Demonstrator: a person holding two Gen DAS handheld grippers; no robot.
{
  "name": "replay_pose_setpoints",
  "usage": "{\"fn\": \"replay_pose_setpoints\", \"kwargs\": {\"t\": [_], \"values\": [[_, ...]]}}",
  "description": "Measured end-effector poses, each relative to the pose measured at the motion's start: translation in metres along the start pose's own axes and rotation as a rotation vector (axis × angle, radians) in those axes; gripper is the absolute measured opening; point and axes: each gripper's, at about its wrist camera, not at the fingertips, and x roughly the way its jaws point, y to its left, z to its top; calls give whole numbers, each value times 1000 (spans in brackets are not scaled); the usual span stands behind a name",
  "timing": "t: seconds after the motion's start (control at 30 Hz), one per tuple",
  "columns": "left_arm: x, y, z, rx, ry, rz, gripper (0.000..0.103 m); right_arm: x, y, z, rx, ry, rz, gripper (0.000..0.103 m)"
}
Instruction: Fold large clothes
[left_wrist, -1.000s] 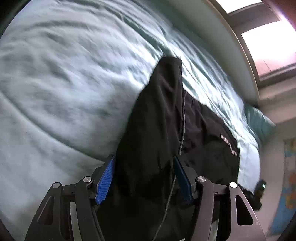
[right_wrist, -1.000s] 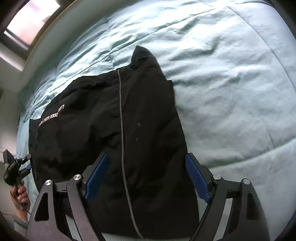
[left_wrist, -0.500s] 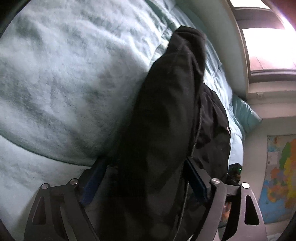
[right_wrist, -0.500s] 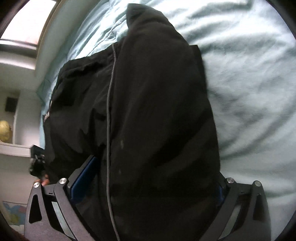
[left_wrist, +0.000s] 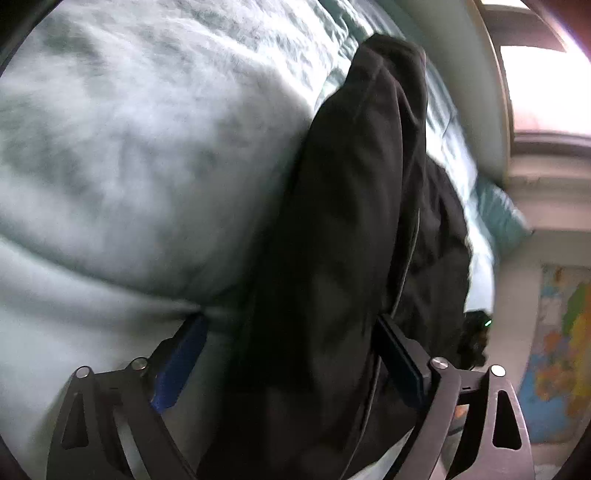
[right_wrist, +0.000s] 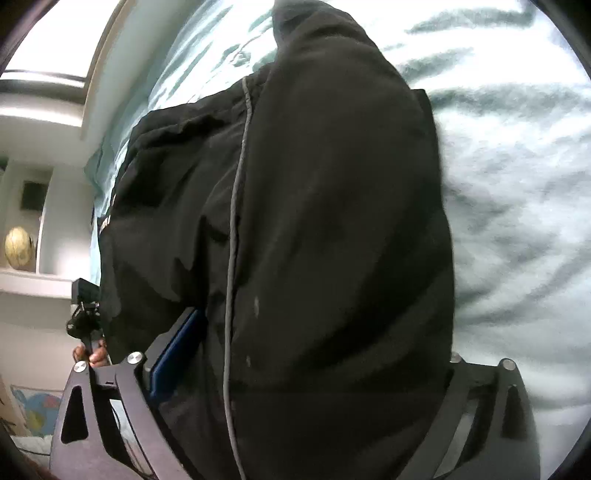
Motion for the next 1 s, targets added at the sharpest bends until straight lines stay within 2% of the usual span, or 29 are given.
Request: {"fn": "replay_pose_setpoints", "kwargs": {"t": [0.1,0.13,0.17,0.2,0.27,0.3,0.37,0.47,0.63,0.73,0.87,1.0], "values": [[7,-6,7,-6,-62,-31,94,4,0,3,21,-7,2,102],[7,-13,6,16,-86,-35,76,4,1,3,26,-11,-4,101],[4,-21,4,44,-98,-78,41,2,3,2,27,-19,-12,96],[0,-28,1,60,-119,-73,39,0,3,1,24,-24,-16,92],[-10,-50,-12,148,-161,-14,30,-10,11,-2,11,-41,-39,72],[-16,-57,-17,163,-172,-17,28,-17,19,-5,-10,-53,-57,67],[-34,-68,-28,169,-198,-88,26,-31,32,-9,-40,-72,-71,49],[-60,-93,-50,214,-237,-170,24,-52,51,-19,-72,-113,-72,40],[-97,-144,-102,317,-286,-222,24,-99,108,-61,-189,-207,-84,34],[-140,-162,-146,369,-333,-245,24,-133,139,-95,-247,-243,-97,34],[-190,-168,-205,404,-378,-272,24,-183,172,-147,-299,-267,-109,34],[-216,-160,-259,412,-383,-259,24,-208,191,-197,-336,-260,-148,34]]}}
